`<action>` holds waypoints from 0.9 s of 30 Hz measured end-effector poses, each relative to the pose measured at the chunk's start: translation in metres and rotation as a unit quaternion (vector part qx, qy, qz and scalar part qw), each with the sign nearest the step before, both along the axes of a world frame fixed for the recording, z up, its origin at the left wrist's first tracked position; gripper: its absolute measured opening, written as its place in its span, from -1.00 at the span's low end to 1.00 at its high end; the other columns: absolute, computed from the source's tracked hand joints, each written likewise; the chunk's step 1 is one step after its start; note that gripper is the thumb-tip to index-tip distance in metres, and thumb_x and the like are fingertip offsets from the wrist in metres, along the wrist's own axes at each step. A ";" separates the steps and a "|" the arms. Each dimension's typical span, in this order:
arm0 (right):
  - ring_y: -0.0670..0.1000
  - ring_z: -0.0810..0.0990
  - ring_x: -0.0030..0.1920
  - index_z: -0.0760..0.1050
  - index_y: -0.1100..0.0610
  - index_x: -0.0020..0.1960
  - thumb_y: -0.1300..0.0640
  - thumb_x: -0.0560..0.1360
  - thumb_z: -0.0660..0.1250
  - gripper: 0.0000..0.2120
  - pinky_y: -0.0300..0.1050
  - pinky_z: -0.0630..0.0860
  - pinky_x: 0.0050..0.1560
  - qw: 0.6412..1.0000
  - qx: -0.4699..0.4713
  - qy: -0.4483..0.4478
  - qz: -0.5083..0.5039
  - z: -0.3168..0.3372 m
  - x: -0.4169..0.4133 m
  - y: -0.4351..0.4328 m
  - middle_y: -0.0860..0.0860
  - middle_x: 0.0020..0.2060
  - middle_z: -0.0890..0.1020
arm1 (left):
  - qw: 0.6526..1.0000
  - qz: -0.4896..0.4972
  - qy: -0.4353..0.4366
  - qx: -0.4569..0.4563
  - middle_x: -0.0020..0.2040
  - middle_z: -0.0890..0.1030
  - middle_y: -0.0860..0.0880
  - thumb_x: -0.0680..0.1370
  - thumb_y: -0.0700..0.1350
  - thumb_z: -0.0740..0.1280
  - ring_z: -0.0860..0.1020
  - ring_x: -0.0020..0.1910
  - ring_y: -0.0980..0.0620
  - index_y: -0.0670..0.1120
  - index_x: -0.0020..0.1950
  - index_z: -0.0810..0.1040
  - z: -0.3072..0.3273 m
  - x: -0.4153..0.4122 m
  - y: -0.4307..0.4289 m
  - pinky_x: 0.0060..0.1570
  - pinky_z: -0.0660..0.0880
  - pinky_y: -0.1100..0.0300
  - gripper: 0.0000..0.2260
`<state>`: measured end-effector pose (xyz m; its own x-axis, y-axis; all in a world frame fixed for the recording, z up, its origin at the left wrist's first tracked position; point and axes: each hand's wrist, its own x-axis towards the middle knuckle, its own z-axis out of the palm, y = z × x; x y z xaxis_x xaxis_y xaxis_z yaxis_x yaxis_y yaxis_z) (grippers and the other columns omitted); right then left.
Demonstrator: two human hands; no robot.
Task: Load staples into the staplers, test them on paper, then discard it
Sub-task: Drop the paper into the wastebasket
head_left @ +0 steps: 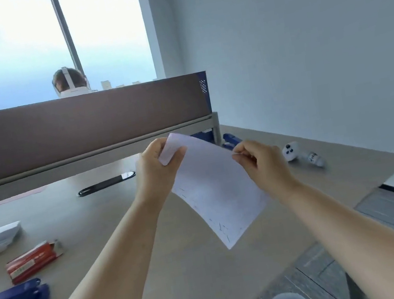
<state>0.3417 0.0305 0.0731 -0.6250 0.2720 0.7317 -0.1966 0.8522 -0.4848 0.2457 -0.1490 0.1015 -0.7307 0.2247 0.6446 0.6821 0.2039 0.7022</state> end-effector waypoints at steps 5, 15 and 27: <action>-0.21 0.46 -0.42 0.52 0.21 -0.18 0.20 0.48 0.31 -0.90 -0.39 0.32 -0.35 0.989 -0.112 0.007 -0.091 -0.013 0.053 0.059 -0.04 -0.39 0.54 | 0.983 -0.045 -0.169 -0.053 0.17 0.47 -0.07 0.32 0.08 0.45 0.45 0.17 -0.12 -0.03 0.26 0.33 -0.029 0.007 0.070 0.17 0.46 -0.10 -0.42; -0.02 0.44 -0.30 0.45 0.20 0.09 0.16 0.54 0.21 -0.83 -0.35 0.32 -0.36 0.925 -0.238 0.005 -0.297 -0.061 0.172 0.155 0.02 -0.25 0.54 | 0.809 -0.377 -0.415 -0.177 0.14 0.57 -0.17 0.49 -0.35 0.29 0.59 -0.05 -0.08 -0.12 0.33 0.31 -0.067 0.095 0.215 -0.03 0.56 0.06 -0.56; 0.07 0.44 0.27 0.44 0.13 0.29 0.36 0.45 0.20 -0.57 -0.19 0.36 0.07 0.814 -0.400 -0.188 -0.378 -0.151 0.315 0.218 0.12 0.31 0.46 | 0.784 -0.427 -0.293 -0.342 0.16 0.56 -0.20 0.51 -0.31 0.24 0.56 0.06 -0.14 -0.20 0.26 0.40 -0.148 0.221 0.353 0.03 0.56 0.01 -0.68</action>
<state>0.6565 0.2484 -0.0783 -0.1970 0.9777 -0.0730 0.5276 0.0430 -0.8484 0.4670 0.2038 -0.0468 -0.2519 0.9401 -0.2297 0.3765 0.3138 0.8717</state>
